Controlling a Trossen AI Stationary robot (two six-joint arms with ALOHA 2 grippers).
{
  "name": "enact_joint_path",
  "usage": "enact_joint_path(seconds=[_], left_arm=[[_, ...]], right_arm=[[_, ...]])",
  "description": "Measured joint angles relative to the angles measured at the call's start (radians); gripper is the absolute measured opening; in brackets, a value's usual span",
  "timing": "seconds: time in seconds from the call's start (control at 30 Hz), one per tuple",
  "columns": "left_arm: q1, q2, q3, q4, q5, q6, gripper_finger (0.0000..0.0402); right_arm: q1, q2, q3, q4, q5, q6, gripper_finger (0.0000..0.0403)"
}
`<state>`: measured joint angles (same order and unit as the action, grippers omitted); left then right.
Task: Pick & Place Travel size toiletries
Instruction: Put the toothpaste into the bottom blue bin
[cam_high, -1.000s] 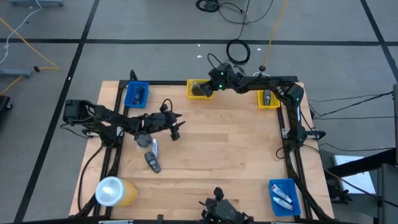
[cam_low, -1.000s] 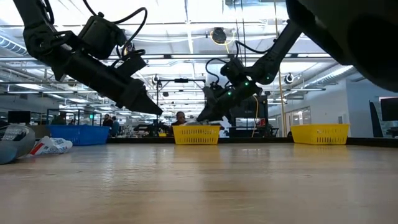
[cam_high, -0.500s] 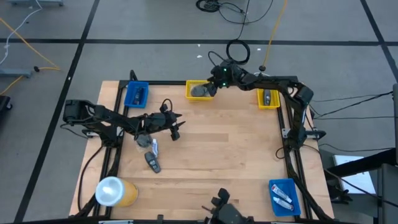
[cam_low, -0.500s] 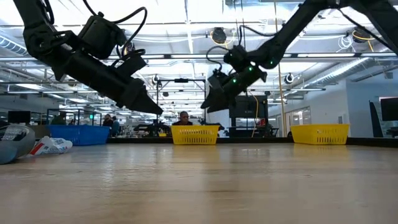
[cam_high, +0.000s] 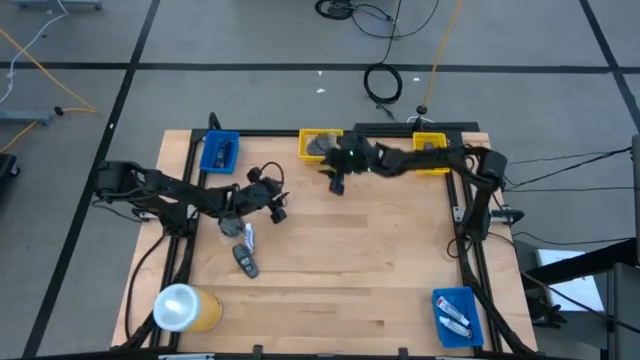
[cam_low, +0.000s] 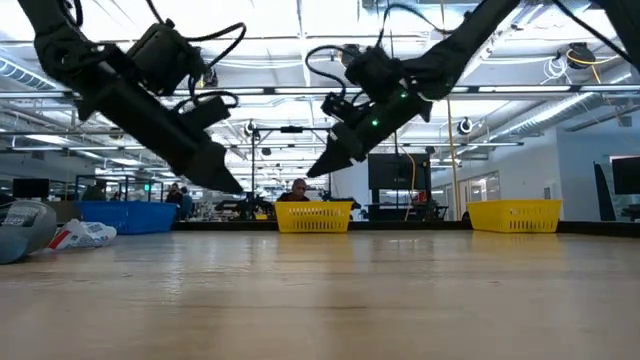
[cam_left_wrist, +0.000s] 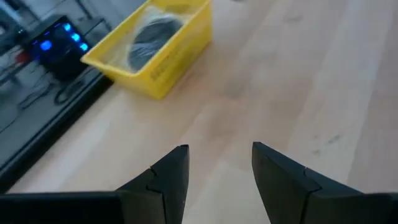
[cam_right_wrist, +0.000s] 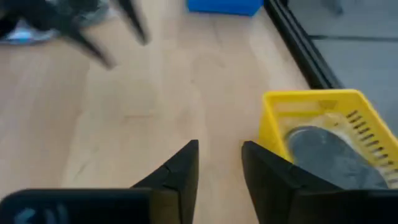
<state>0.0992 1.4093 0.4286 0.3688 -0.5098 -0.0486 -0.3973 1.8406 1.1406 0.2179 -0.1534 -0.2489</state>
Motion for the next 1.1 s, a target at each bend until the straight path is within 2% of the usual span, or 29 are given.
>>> enact_joint_path(seconds=[0.1, 0.23, 0.37, 0.5, 0.63, 0.73, 0.9, 1.1], left_arm=[[-0.013, -0.067, 0.059, -0.256, -0.017, -0.095, 0.0175], [-0.029, -0.139, 0.176, -0.651, 0.032, -0.280, 0.0175], [-0.029, -0.165, 0.283, -1.014, 0.194, -0.516, 0.0175], [-0.030, -0.171, 0.310, -1.213, 0.413, -0.726, 0.0175], [-0.056, -0.169, 0.281, -1.238, 0.531, -0.872, 0.0175], [-0.080, -0.168, 0.260, -1.234, 0.571, -0.972, 0.0175], [-0.106, -0.168, 0.228, -1.213, 0.566, -1.085, 0.0175], [-0.121, -0.168, 0.155, -1.021, 0.569, -1.100, 0.0175]], right_arm=[[0.071, -0.060, -0.113, 0.034, 0.053, -0.001, 0.0095], [0.163, -0.133, -0.292, 0.221, 0.099, 0.041, 0.0083], [0.249, -0.134, -0.478, 0.553, 0.155, 0.121, 0.0077], [0.315, -0.107, -0.587, 0.822, 0.236, 0.128, 0.0073], [0.346, -0.103, -0.633, 0.878, 0.329, 0.060, 0.0073], [0.347, -0.104, -0.643, 0.878, 0.338, 0.049, 0.0073], [0.347, -0.104, -0.642, 0.845, 0.336, 0.053, 0.0073], [0.347, -0.103, -0.642, 0.838, 0.336, 0.053, 0.0073]])
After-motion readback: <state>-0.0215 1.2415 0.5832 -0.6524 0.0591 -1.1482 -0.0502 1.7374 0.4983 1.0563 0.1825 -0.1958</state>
